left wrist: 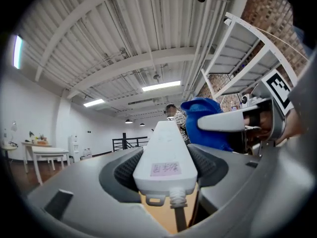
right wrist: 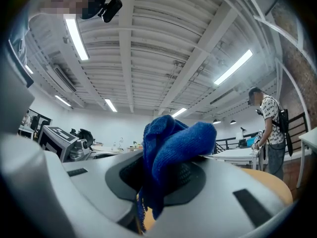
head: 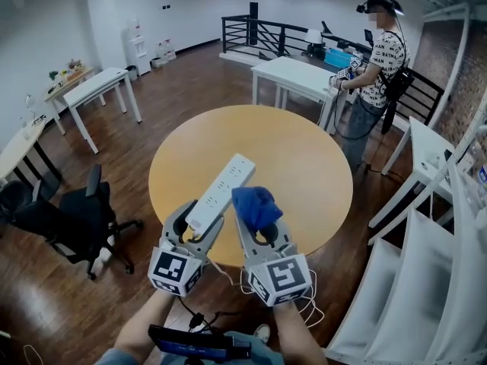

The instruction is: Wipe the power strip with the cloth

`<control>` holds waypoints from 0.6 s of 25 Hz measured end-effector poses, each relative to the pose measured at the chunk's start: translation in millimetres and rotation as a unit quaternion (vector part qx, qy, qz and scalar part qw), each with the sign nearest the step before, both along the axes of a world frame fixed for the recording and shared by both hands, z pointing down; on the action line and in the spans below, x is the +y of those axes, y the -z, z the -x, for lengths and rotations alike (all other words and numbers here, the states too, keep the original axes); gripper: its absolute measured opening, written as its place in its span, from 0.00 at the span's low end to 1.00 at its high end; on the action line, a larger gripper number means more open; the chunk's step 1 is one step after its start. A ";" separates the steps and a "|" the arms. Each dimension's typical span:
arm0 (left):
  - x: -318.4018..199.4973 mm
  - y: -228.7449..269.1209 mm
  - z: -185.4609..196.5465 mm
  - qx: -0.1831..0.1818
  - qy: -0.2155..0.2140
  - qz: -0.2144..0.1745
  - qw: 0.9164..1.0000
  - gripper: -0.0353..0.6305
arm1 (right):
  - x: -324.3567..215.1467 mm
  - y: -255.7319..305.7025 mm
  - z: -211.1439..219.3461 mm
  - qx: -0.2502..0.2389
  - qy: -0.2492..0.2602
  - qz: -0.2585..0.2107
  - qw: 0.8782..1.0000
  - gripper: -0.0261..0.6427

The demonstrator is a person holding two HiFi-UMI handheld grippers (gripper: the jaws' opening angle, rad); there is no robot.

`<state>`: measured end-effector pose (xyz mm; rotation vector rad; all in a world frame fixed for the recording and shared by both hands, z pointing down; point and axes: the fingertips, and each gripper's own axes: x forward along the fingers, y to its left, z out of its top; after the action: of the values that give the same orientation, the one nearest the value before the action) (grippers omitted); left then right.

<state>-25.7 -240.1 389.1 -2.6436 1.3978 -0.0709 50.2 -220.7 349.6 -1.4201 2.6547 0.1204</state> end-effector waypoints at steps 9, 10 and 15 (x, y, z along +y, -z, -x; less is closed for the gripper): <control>12.0 8.5 -9.0 -0.021 -0.008 -0.008 1.000 0.47 | 31.2 75.6 26.6 -0.060 0.073 -0.055 0.994 0.14; 12.7 9.3 -10.6 -0.022 -0.008 -0.009 1.000 0.47 | 34.9 81.8 36.0 -0.061 0.093 -0.059 0.992 0.14; 15.5 12.4 -18.3 -0.033 -0.012 -0.017 0.999 0.47 | 48.0 66.2 84.1 -0.021 0.174 -0.018 0.984 0.14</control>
<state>-7.4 -224.6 376.7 -2.6050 1.3360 -0.1302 -33.9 -172.7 283.4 -0.9164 2.7995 0.1007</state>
